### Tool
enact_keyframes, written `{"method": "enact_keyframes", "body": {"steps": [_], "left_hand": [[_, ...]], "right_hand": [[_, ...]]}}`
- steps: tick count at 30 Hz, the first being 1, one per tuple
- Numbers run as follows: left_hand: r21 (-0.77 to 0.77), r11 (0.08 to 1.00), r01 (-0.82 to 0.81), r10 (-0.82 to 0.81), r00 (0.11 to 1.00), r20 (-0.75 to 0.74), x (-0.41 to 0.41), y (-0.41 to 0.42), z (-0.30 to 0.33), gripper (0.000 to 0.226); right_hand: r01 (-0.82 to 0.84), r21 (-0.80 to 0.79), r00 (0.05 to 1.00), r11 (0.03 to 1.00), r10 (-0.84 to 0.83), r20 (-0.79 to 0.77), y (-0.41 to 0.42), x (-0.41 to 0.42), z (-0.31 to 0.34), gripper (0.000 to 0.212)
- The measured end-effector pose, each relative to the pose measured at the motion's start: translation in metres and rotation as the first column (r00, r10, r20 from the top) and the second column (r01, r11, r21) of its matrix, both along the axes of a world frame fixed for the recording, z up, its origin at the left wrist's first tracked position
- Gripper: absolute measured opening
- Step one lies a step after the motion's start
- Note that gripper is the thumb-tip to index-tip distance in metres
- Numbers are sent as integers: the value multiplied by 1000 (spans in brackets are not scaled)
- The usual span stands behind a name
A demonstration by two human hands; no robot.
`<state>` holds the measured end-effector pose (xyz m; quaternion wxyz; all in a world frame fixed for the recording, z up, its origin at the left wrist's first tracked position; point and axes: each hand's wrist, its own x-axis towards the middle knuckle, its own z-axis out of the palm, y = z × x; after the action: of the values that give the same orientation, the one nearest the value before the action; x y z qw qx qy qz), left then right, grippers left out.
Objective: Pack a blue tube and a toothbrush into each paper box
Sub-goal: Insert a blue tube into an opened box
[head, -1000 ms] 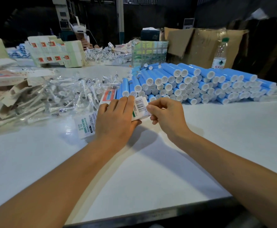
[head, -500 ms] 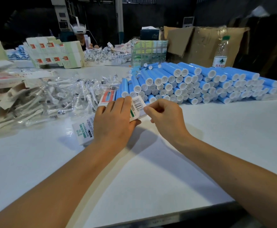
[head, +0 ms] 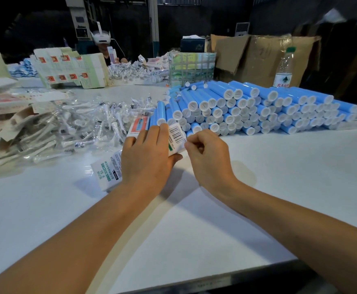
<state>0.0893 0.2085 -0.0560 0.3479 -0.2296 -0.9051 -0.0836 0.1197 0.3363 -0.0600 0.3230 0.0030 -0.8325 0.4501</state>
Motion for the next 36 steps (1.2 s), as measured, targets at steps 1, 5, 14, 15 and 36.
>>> {"method": "enact_keyframes", "body": {"steps": [1,5,14,15,36], "left_hand": [[8,1000,8,-8,1000,-8,0,0,0,69],[20,1000,9,-10,999,34,-3,-1,1,72],[397,901,177,-246,961,129,-5,-13,28,57],[525,819,230,-351,926,142,-3,-13,33,48],[902,-37,-430,-757,601,255,-25,3,2,31]], "right_hand": [[-5,-13,1000,1000,5,-5,0,0,0,16],[-50,-55,998,997,47,-44,0,2,2,12],[-179,-250,984,952,169,-63,2,0,5,26],[-177,-256,984,950,172,-44,3,-1,5,25],[-345,-316,829,884,445,340,-7,2,0,54]]}}
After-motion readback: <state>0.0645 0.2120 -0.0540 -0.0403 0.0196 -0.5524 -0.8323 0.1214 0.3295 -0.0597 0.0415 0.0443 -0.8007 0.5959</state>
